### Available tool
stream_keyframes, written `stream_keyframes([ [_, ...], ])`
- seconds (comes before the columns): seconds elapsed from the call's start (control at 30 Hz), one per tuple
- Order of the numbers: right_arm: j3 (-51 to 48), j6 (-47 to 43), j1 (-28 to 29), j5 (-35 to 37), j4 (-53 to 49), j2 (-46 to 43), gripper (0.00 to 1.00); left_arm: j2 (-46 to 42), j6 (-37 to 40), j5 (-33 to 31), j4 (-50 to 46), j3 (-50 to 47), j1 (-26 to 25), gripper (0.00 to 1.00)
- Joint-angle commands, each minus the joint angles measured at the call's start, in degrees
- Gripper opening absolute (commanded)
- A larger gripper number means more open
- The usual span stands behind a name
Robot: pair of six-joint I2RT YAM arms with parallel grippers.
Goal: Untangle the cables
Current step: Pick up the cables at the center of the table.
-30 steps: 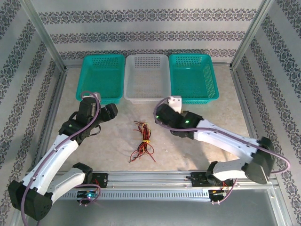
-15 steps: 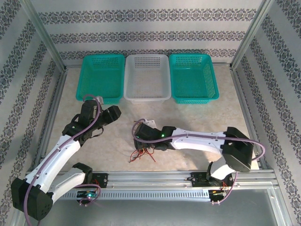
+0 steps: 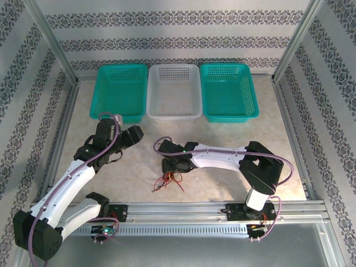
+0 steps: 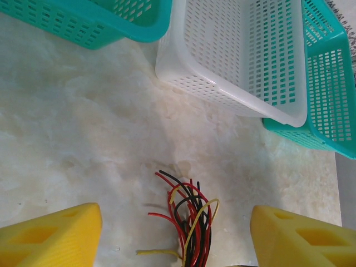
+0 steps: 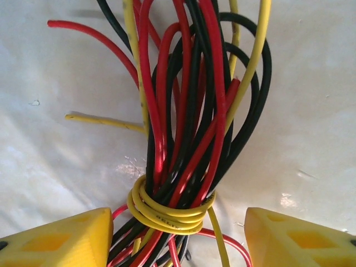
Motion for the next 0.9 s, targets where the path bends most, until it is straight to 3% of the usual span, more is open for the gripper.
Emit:
stream_keyframes([
  [0.0,-1.2,1.6,-0.7,-2.4,0.7,0.6,0.57,0.8,0.0,1.2,0.1,-0.4,0.5,0.72],
  [0.23,-0.3,-0.1,-1.6,-3.5,1.4,0.6,0.23,1.8,-0.1,3.3,0.2,1.2,0.5,0.77],
  [0.4,-2.7,-3.4,-2.2,-3.0,3.9,-4.4,0.05,3.8,0.8,10.5,3.8,0.8,0.5,0.8],
  [0.53,-2.6,-9.6,-2.6,-1.4,3.0,-11.7,0.03,5.7,1.9,19.0,8.2,1.8,0.5,0.99],
  [0.87,9.0,-29.0,-6.2,-7.0,-3.3,-17.3,0.04,8.2,14.2,30.9,7.3,9.6,0.5,0.99],
])
